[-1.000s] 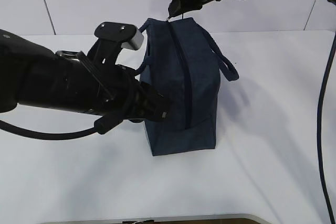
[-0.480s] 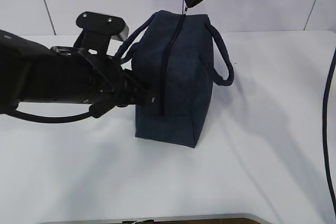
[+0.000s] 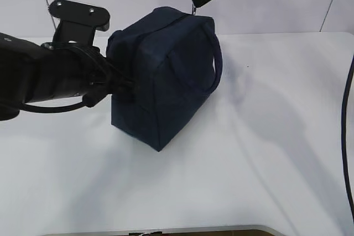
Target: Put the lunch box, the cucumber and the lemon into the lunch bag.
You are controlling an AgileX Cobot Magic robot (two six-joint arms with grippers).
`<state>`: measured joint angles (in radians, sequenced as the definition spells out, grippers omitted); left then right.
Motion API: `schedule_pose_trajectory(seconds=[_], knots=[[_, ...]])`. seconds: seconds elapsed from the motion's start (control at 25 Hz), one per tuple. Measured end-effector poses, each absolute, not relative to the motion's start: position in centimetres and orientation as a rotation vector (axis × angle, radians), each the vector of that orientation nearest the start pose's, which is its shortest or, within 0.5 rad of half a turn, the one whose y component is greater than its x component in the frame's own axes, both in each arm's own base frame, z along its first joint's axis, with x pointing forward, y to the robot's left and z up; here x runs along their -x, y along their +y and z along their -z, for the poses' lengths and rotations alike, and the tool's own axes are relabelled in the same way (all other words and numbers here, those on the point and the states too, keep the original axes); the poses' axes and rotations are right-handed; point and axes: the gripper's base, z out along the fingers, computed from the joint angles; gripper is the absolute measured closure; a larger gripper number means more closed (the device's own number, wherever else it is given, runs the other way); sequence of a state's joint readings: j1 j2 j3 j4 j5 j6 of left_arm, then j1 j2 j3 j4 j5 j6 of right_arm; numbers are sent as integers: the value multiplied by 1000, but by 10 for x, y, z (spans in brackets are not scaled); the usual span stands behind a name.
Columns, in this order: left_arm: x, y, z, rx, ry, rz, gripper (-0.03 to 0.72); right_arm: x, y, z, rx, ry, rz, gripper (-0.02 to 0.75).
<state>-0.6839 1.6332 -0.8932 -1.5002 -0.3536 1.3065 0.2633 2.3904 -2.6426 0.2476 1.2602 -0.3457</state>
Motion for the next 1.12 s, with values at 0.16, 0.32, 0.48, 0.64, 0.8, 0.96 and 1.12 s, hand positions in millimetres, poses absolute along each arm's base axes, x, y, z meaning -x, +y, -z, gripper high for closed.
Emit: schedule_pose_trajectory(seconds=[0.16,0.32,0.48,0.64,0.8,0.96,1.12], knots=[[-285,-181,-219,-278,2106,23,700,-493,154,-322,765,2346,-284,733],[-287,-174,-222,-220,2080,-65,700,-492,155,-322,777,2346,-286,733],[-288,-171,-224,-213,2058,-107,700,-489,155,-320,749,2380,-312,733],[-289,-171,-224,-224,2049,-114,700,-477,151,-326,750,2424,-319,733],[-289,-171,-224,-226,2047,-116,700,-460,150,-324,748,2488,-376,733],[-289,-171,-225,-223,2045,-122,700,-439,144,-329,750,2532,-380,733],[-291,-167,-225,-211,2046,-129,700,-419,137,-352,751,2510,-350,733]])
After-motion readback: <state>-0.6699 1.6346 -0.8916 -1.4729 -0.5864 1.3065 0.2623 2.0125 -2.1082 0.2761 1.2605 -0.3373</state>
